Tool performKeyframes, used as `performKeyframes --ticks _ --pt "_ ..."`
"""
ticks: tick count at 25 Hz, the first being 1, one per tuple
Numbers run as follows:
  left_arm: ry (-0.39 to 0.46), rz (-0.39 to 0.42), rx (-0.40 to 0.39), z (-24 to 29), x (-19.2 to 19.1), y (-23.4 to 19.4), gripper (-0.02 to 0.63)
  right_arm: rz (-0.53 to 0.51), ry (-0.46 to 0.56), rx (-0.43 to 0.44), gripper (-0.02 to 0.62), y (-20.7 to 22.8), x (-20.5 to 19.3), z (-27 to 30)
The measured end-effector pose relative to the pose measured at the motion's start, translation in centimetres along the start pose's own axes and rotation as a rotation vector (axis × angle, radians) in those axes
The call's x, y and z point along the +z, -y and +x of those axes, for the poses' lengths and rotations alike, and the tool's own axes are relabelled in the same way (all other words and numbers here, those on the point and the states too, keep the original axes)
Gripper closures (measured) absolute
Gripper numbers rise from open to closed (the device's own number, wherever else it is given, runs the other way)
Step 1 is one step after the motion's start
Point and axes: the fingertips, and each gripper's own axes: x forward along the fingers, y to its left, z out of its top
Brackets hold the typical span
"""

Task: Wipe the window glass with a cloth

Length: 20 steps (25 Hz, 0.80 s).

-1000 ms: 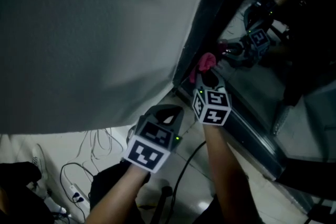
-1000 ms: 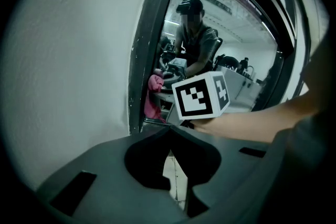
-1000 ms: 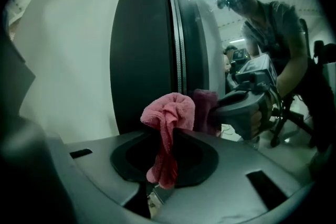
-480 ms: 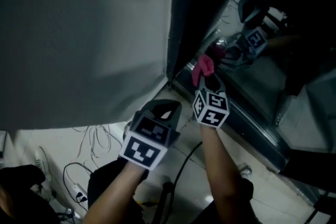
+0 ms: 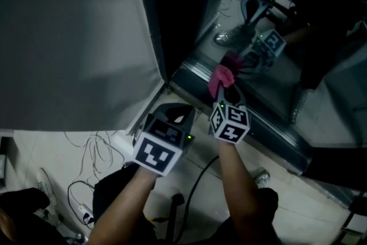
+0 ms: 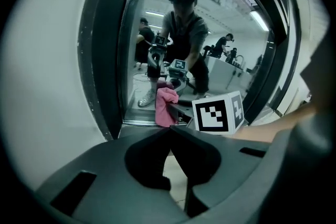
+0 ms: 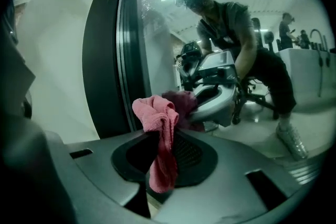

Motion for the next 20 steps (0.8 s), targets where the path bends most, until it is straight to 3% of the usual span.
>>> performKeyframes --ticks 3,20 --pt "0.027 0.039 -0.031 0.9 1.4 1.9 0.604 0.007 -0.002 -0.025 0.532 2.1 -0.1 -1.6" --pt "0.000 0.152 -0.168 7.0 3.2 13.1 0.604 0.078 -0.005 -0.191 0.532 14.7 -2.4 -11.0"
